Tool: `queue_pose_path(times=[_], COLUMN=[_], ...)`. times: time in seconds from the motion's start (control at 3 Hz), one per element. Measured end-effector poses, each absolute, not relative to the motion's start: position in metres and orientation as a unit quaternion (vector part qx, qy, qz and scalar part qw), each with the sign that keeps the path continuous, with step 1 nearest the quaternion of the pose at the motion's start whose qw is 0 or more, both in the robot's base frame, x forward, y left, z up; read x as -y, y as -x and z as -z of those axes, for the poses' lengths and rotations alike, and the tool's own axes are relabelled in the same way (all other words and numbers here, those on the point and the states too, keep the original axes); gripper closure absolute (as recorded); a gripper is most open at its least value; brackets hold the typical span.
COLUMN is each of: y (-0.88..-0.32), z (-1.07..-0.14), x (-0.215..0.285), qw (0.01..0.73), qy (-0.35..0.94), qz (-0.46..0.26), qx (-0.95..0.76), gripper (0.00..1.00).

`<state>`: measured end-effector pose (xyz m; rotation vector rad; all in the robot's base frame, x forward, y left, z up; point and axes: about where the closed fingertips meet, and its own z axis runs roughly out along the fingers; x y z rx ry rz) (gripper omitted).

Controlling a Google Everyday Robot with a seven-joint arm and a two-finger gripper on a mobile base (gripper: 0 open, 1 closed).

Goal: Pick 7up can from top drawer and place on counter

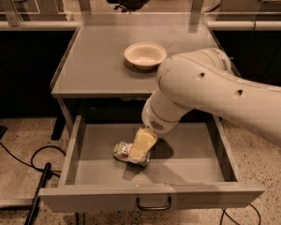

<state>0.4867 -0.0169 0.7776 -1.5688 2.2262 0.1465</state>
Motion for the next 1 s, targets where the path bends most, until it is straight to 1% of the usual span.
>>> queue_pose_path(times=[0.33,1.0], y=[-0.489,-0.482], z=[-0.748,-0.731], x=[0.008,-0.002], qw=[0.195,0.192], qy=[0.563,0.566], qz=[-0.084,-0.078], qx=[-0.798,-0.798], gripper=[0.00,0.00])
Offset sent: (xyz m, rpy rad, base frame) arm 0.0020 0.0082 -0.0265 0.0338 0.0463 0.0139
